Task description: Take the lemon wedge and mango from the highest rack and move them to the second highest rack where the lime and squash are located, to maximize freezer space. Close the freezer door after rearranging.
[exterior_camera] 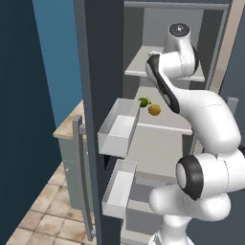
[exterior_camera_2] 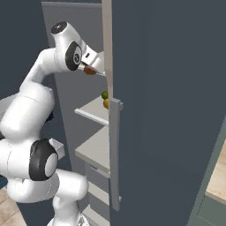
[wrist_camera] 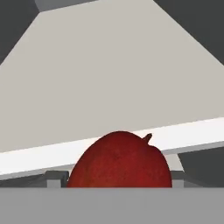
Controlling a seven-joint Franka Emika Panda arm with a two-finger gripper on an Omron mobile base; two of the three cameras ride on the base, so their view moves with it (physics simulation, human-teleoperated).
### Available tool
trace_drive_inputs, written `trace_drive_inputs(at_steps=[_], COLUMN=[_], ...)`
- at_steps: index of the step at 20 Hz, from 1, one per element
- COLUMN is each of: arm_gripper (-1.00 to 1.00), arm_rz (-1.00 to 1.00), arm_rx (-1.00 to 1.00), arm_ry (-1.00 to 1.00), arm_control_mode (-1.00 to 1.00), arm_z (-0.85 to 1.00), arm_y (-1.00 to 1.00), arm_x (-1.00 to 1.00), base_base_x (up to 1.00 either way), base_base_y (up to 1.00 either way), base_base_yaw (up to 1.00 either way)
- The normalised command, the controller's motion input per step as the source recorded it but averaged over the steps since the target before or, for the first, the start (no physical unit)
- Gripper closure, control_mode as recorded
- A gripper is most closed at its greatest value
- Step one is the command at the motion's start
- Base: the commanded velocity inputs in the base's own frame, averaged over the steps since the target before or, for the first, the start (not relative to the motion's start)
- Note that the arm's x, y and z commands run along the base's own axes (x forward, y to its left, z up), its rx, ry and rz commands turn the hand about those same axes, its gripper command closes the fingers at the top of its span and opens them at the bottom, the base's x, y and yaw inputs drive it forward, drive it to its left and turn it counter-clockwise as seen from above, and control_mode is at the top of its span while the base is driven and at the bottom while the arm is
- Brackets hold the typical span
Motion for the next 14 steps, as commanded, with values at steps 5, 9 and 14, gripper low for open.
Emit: trace_drive_inputs(at_steps=[5, 9, 14], arm_gripper=[1.0, 1.0, 1.0], arm_rz=[-0.13, -0.04, 0.0], arm_rx=[0.0, 0.0, -0.04], arm_ry=[0.01, 0.01, 0.12], arm_control_mode=[-1.0, -1.0, -1.0], arm_z=[-0.41, -0.61, -0.61], arm_y=[0.23, 0.11, 0.05], arm_x=[-0.89, -0.69, -0.12], base_base_x=[0.0, 0.0, 0.0], base_base_y=[0.0, 0.0, 0.0], base_base_yaw=[0.0, 0.0, 0.0])
